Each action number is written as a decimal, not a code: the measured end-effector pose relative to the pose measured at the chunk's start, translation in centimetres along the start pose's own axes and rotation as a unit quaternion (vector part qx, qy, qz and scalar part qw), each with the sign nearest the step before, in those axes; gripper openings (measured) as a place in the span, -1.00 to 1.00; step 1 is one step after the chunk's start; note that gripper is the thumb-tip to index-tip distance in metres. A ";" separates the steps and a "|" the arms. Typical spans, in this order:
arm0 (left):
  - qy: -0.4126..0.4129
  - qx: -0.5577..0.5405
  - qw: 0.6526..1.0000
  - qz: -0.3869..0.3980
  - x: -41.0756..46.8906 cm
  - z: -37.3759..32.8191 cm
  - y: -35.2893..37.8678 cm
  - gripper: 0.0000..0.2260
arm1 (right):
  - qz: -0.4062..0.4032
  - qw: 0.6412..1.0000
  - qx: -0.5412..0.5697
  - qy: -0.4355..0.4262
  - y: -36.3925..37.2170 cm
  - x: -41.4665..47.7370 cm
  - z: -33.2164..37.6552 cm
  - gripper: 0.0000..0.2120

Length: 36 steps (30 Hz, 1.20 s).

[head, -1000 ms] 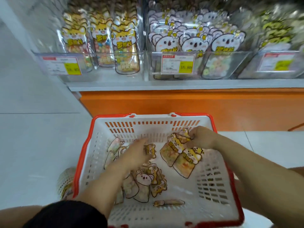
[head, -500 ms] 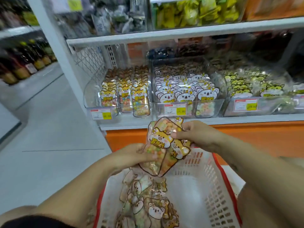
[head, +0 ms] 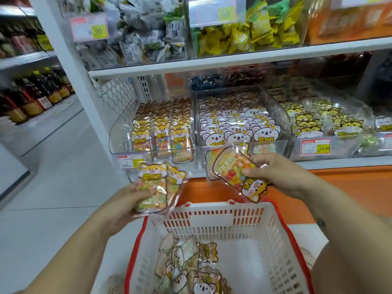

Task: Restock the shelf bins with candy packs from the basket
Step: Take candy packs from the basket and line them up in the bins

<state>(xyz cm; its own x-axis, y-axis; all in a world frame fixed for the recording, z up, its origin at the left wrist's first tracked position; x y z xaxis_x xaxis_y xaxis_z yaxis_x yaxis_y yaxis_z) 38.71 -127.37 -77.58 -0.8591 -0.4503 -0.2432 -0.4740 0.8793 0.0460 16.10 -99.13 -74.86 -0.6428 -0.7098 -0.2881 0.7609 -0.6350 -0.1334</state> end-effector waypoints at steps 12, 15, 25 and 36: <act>-0.049 -0.072 0.994 0.065 -1.8 1.7 5.5 -0.47 | 0.191 0.980 -0.017 0.059 1.2 -0.1 -1.3 -0.72; -0.061 -0.071 0.991 0.091 -2.3 2.1 6.4 -0.39 | 0.171 0.983 0.007 0.070 2.0 -0.2 -1.3 -0.71; -0.007 -0.050 0.998 0.042 -1.6 2.9 6.9 -0.57 | -0.117 0.970 -0.211 -0.002 0.5 0.1 -0.5 -0.71; -0.013 -0.074 0.995 0.059 -2.3 2.3 8.3 -0.76 | -0.059 0.998 -0.027 0.007 5.2 0.1 -1.9 -0.78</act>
<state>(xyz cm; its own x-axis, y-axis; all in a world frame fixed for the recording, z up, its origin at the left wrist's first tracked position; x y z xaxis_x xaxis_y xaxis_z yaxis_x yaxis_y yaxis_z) 37.17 -118.72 -78.88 -0.9058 -0.3404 -0.2521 -0.3959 0.8920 0.2181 20.15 -101.97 -77.36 -0.7268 -0.6268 -0.2807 0.6843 -0.6957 -0.2183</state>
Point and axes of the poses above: each hand's wrist, its own x-axis towards the middle knuckle, its own y-axis out of the palm, z = x × y, the point moved 1 cm from there along x, towards the middle knuckle, and after that the axes turned 8 degrees about y, right-handed, at the moved point
